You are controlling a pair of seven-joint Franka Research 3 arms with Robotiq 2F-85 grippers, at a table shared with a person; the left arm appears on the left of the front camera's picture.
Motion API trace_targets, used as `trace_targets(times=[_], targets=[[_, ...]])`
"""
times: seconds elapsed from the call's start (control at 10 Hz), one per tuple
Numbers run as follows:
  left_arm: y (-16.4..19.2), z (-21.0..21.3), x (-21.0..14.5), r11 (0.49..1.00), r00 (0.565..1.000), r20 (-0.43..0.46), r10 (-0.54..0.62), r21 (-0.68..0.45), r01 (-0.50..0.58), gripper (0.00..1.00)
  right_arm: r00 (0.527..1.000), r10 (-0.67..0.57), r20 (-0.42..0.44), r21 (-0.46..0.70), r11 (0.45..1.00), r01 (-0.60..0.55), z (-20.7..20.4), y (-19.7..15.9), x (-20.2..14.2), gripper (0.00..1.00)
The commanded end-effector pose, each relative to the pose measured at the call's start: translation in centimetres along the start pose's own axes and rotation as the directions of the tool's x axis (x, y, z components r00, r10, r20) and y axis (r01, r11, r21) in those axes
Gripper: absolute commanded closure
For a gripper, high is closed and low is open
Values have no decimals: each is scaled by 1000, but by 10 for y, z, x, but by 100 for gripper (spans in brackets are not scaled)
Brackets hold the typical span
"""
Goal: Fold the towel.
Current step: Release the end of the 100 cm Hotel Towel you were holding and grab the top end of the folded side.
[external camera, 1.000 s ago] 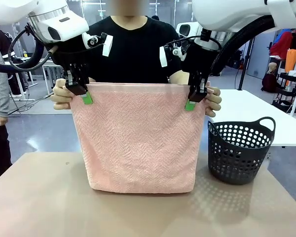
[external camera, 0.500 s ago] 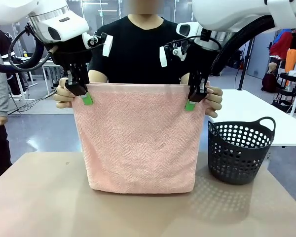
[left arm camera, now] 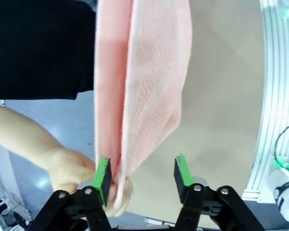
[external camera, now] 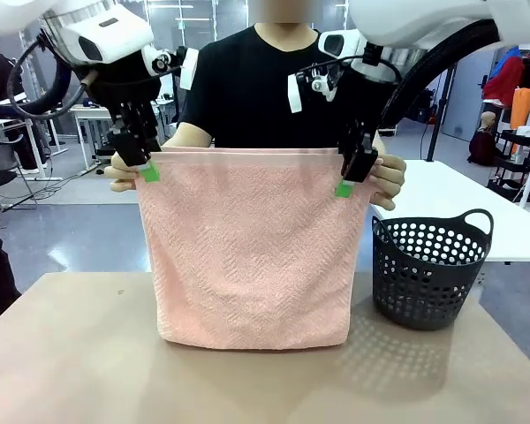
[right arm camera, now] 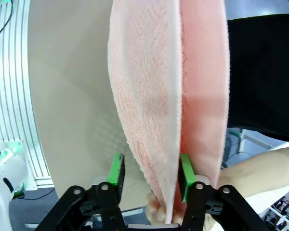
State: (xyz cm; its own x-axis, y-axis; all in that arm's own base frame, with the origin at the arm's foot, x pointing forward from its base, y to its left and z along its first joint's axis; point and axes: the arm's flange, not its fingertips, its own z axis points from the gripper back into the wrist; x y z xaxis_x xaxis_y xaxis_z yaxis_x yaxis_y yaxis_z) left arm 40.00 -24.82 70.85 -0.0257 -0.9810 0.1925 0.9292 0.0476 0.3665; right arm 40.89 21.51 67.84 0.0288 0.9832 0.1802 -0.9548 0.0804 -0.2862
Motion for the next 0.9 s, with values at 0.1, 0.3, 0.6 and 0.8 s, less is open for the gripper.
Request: trace_targets(times=[0.1, 0.3, 0.6, 0.8], targets=[[-13, 29, 3, 989, 1000, -8, -8, 150, 9, 6, 999, 19, 26, -132, 991, -16, 38, 7, -6, 0], [-22, 50, 7, 978, 999, 17, -34, 206, 29, 0, 998, 45, 54, -199, 979, -34, 67, 17, -11, 0], [-22, 56, 11, 981, 999, 18, -45, 191, 41, 0, 998, 54, 38, -206, 977, -45, 71, 18, -9, 0], [-24, 58, 11, 979, 998, 12, -68, 195, 65, 0, 997, 46, 54, -202, 979, -35, 72, 17, -7, 0]])
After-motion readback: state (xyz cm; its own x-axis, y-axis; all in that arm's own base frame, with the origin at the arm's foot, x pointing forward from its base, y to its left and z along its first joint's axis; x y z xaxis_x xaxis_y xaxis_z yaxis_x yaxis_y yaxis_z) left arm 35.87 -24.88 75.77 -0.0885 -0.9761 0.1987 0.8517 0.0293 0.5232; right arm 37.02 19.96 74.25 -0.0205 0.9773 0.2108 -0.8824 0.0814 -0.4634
